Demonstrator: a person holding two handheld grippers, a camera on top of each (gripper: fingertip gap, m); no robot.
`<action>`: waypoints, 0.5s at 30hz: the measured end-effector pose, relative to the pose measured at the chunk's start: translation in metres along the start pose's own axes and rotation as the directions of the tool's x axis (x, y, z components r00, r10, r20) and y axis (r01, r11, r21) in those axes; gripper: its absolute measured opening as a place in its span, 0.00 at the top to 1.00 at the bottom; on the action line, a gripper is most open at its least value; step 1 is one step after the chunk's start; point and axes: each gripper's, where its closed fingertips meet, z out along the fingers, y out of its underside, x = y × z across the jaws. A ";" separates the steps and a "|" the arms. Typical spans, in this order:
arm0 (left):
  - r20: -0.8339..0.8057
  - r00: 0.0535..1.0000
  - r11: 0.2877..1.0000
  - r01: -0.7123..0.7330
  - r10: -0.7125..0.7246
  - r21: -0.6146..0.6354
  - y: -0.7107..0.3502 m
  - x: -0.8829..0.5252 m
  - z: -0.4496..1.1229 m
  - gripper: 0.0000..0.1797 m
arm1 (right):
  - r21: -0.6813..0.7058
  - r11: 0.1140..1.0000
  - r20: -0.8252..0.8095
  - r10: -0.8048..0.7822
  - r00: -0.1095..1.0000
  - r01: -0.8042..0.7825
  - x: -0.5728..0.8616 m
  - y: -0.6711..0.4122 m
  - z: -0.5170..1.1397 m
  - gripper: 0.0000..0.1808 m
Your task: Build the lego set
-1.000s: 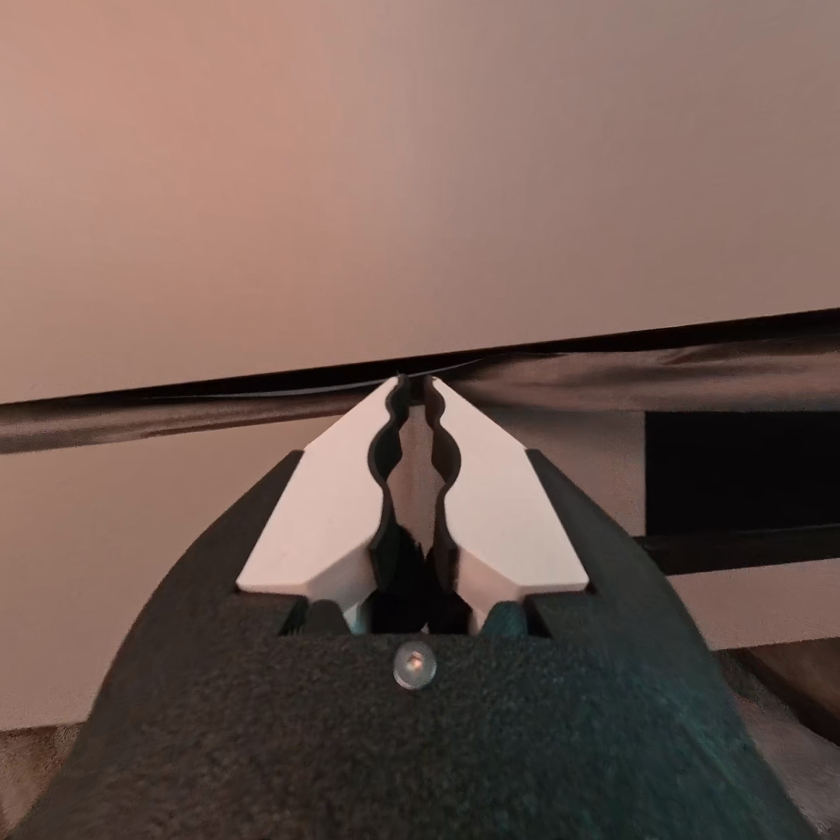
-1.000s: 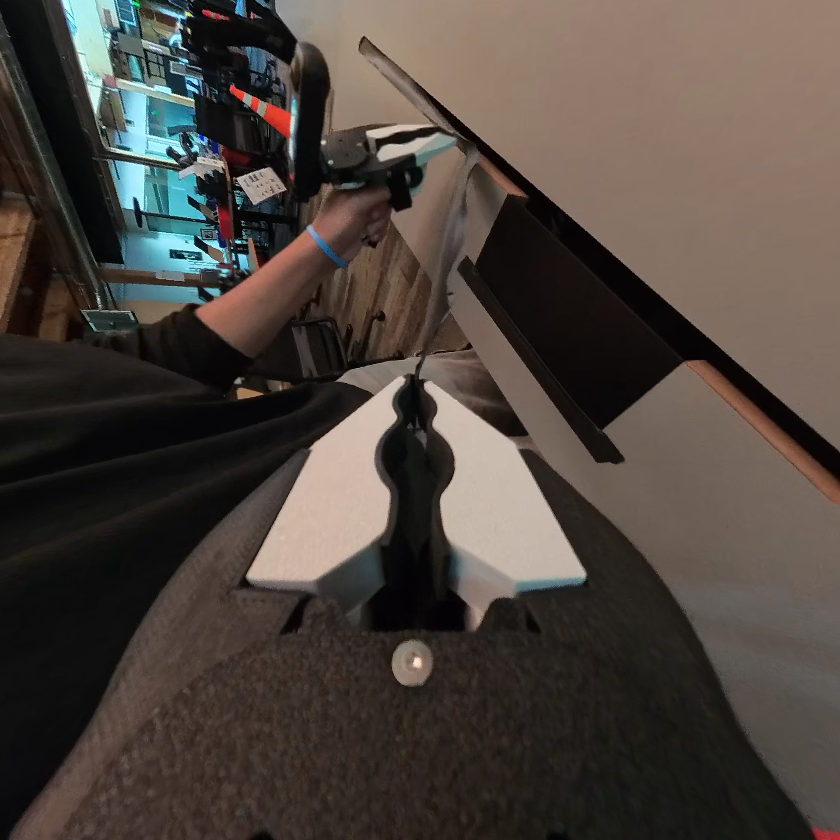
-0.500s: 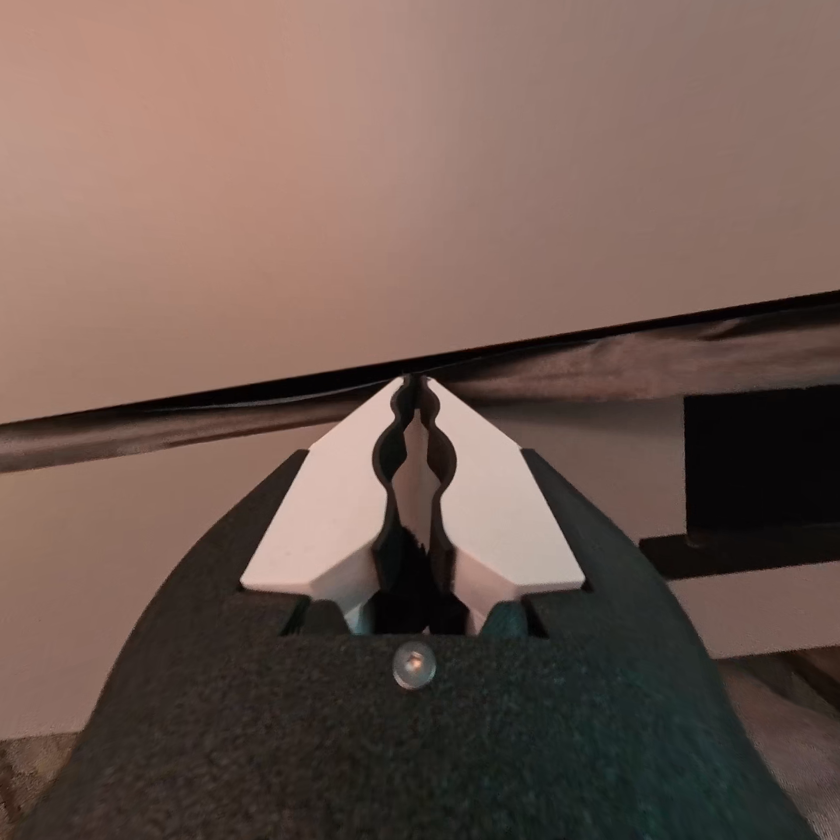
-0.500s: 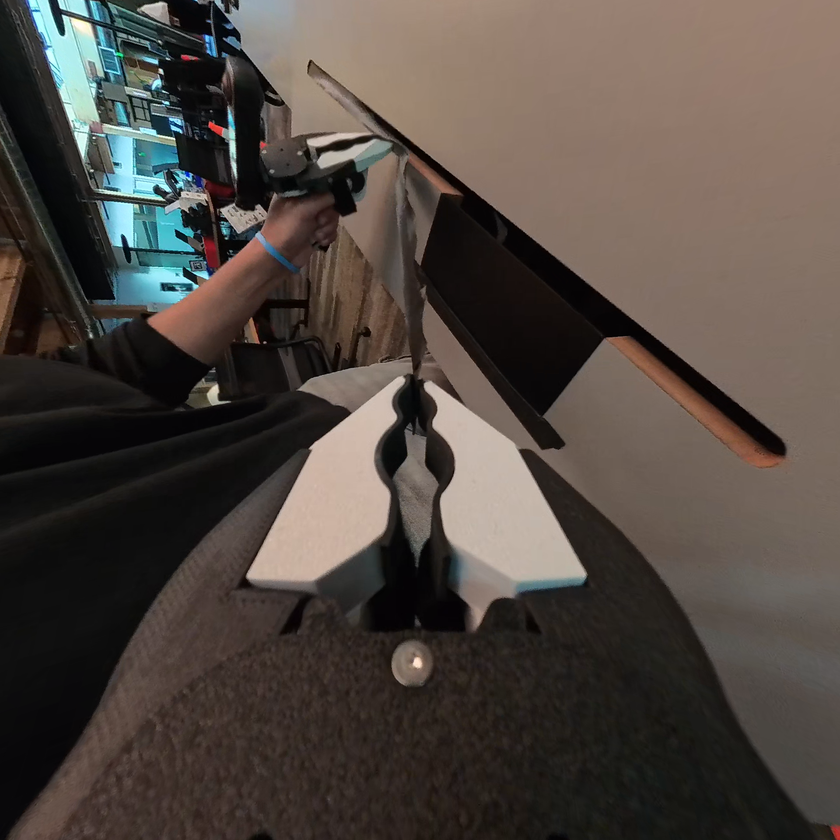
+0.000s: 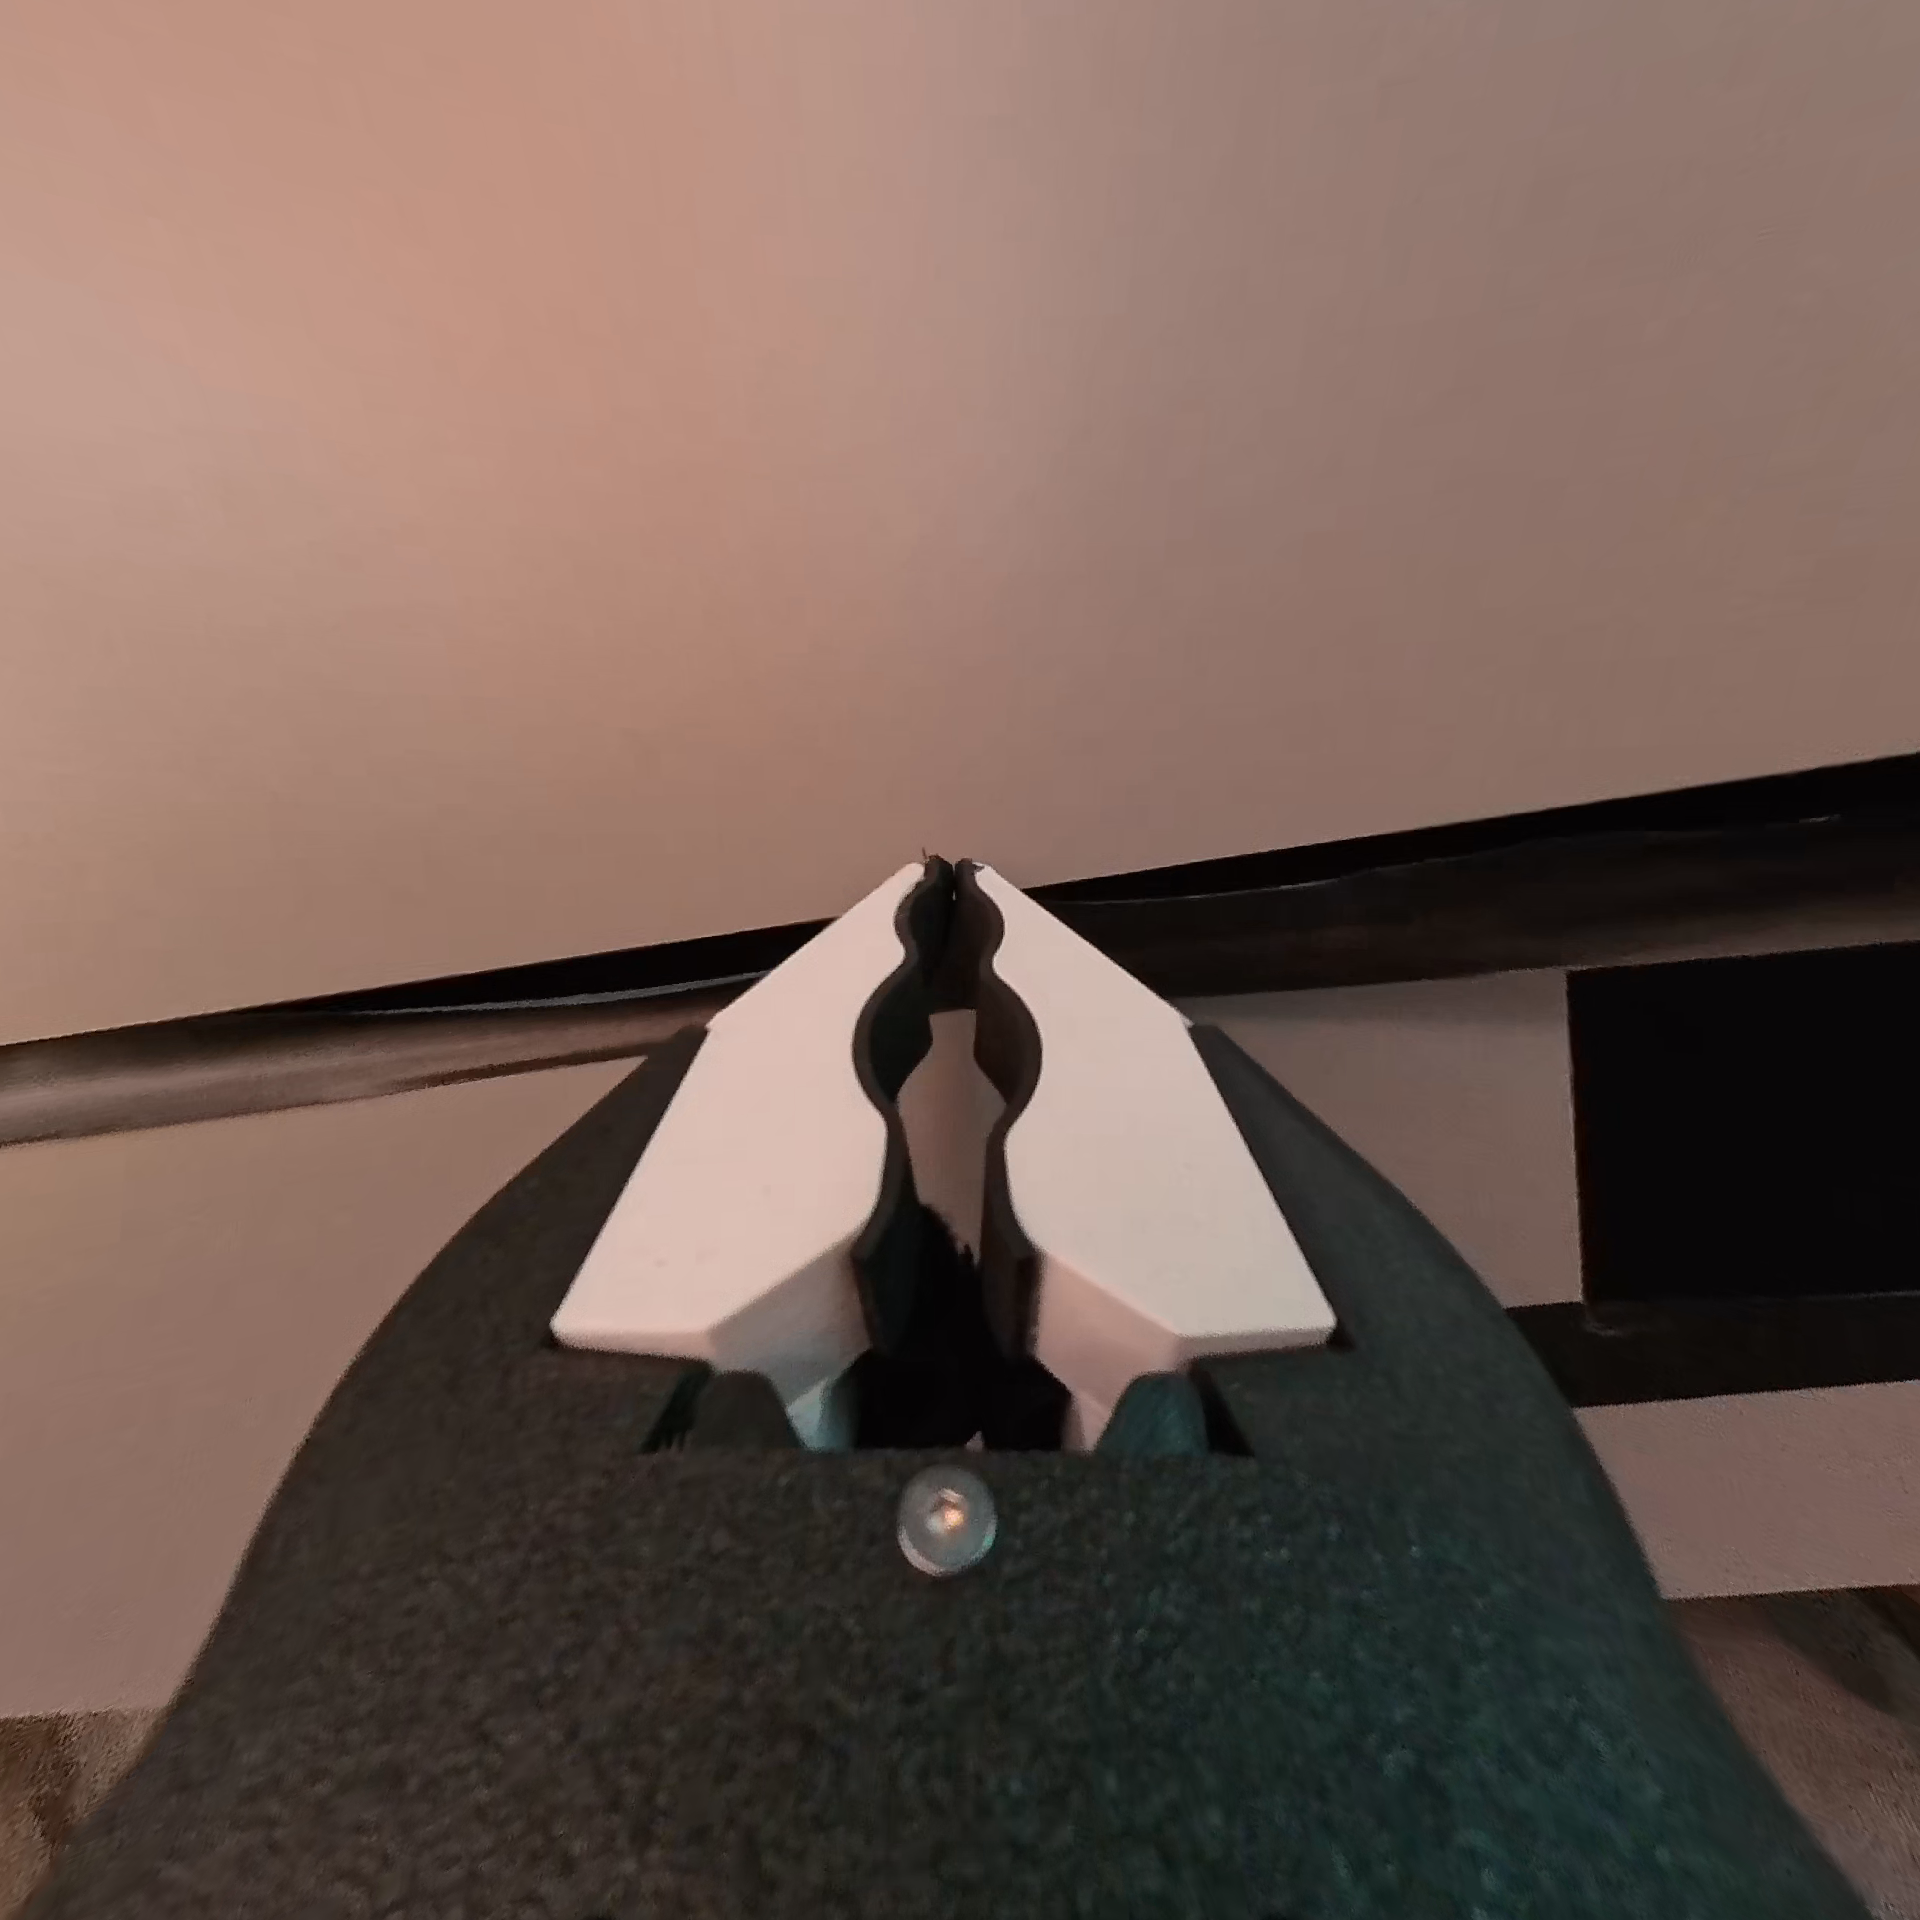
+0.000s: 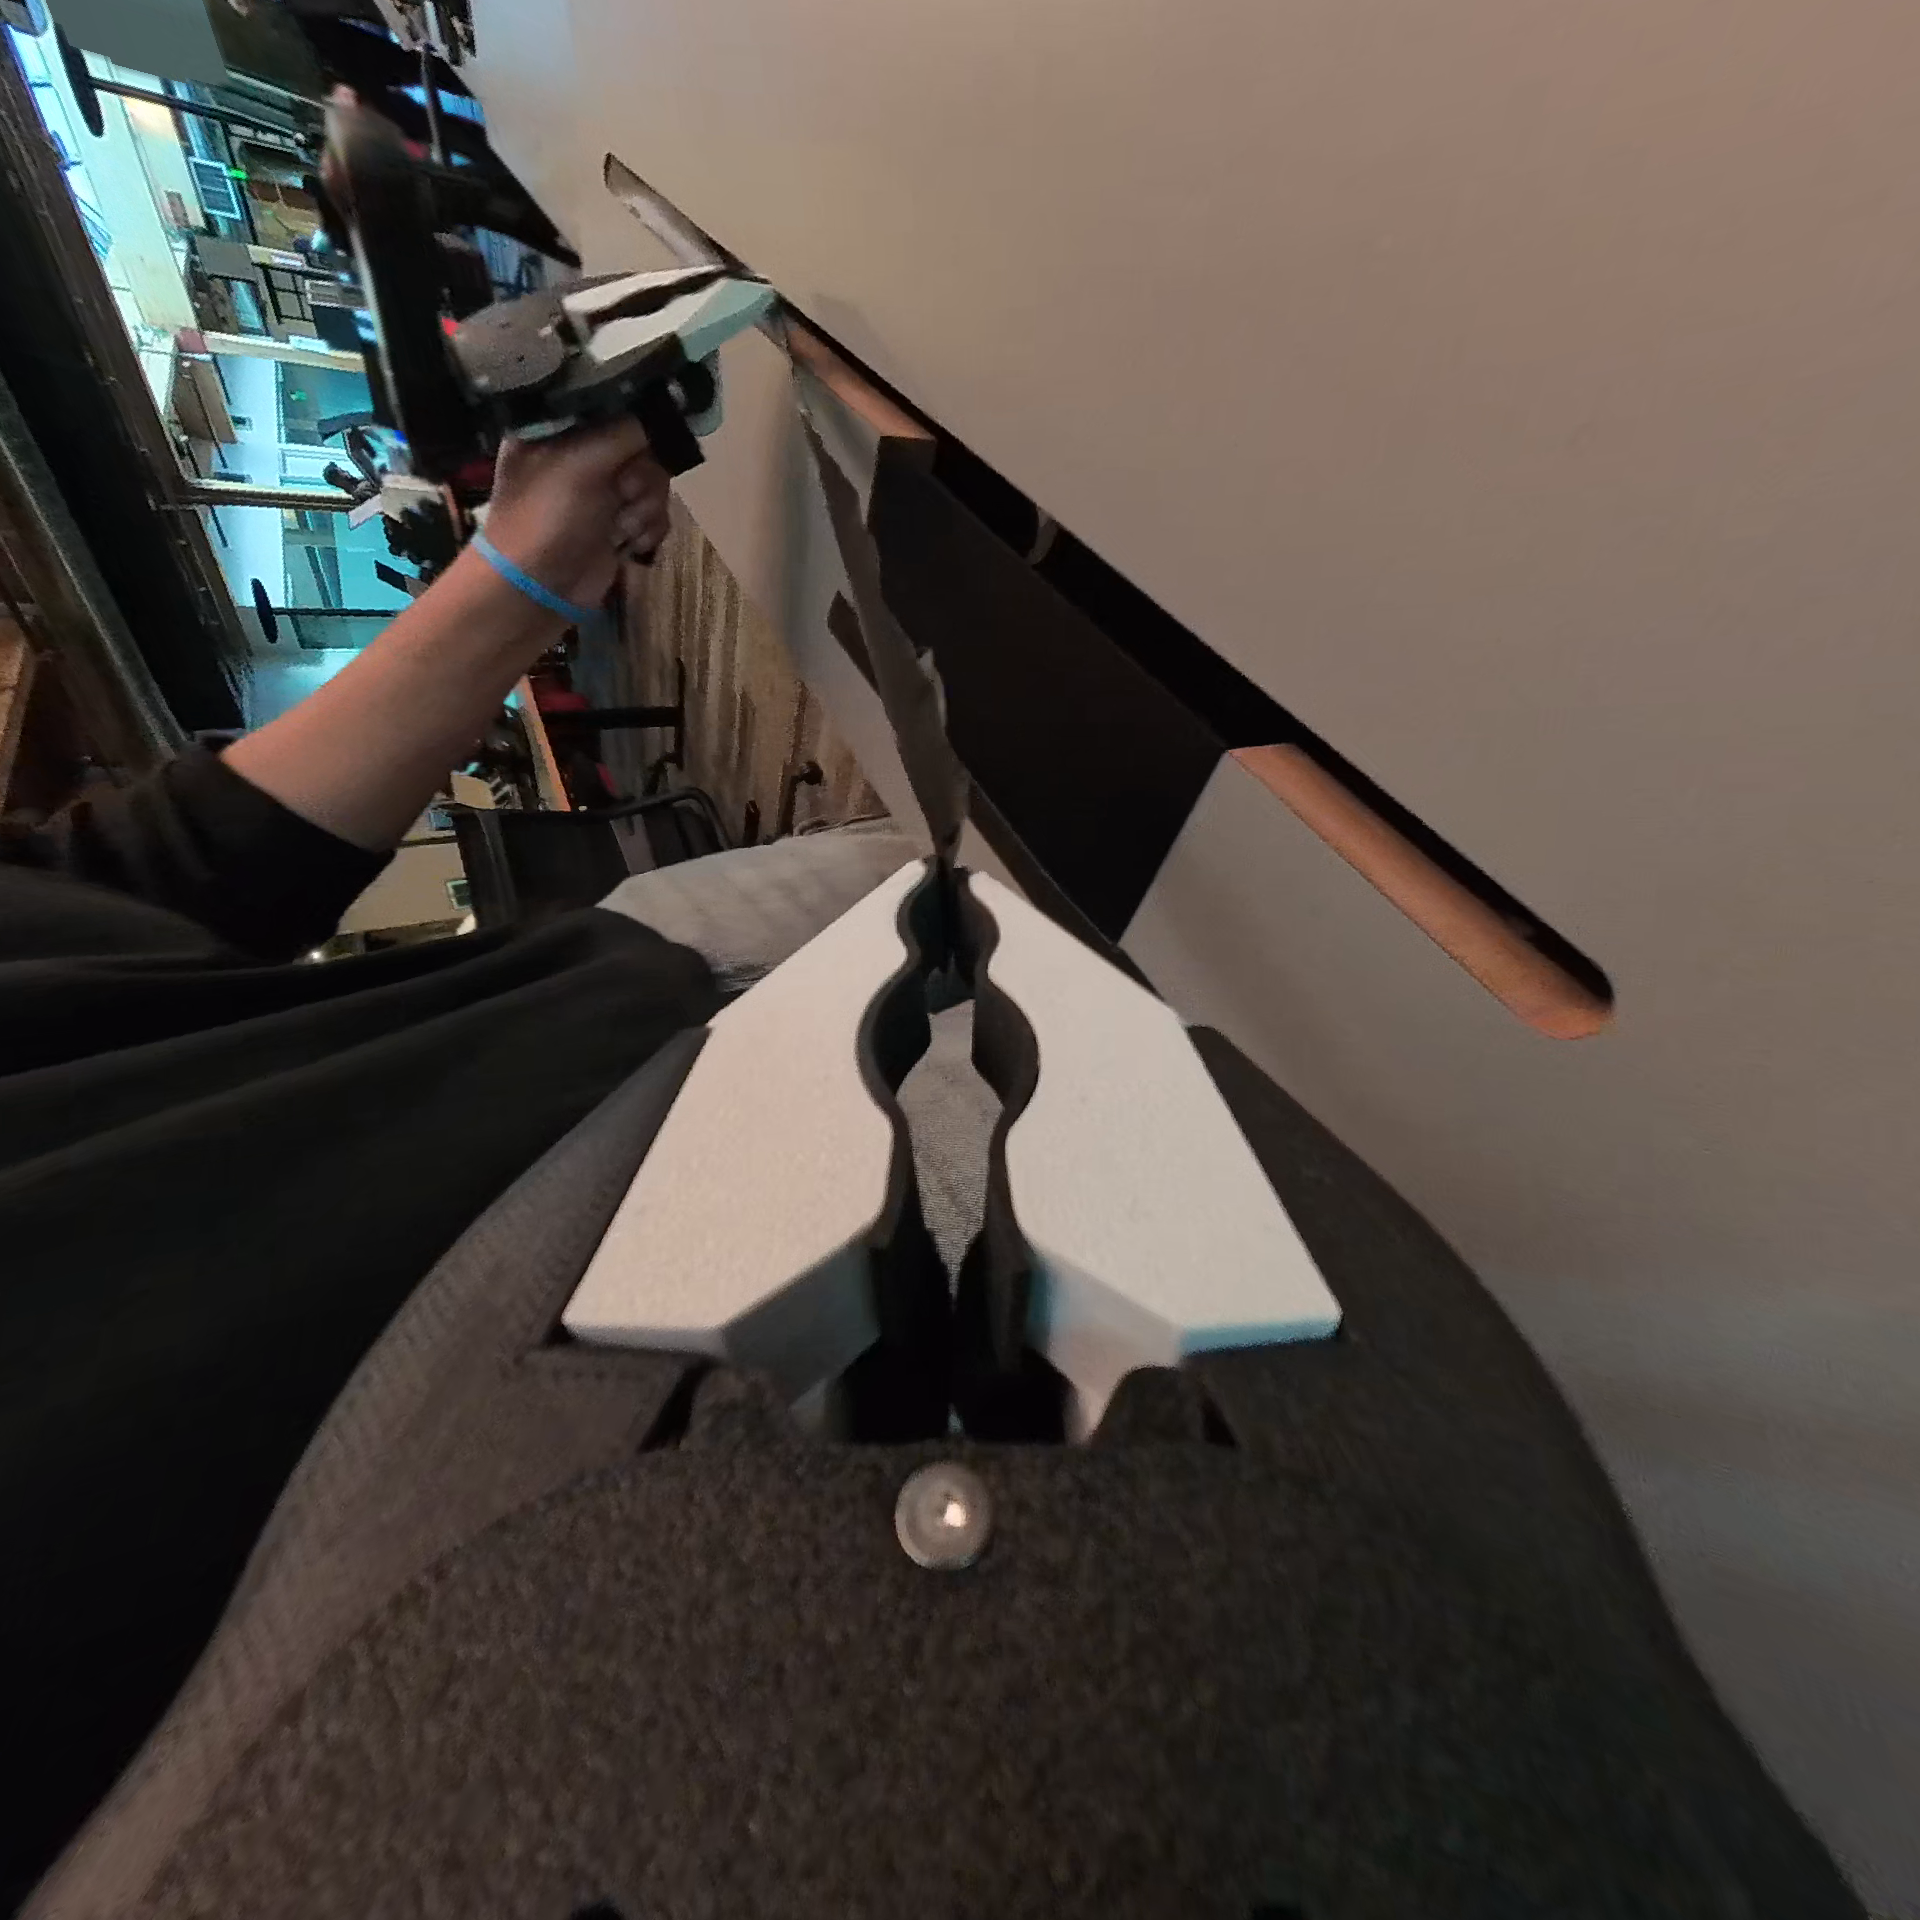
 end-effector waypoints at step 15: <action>0.025 0.998 0.998 -0.051 0.050 0.043 -0.002 0.012 -0.003 1.00 | 0.009 0.974 0.047 0.226 0.973 -0.227 0.053 0.017 0.023 1.00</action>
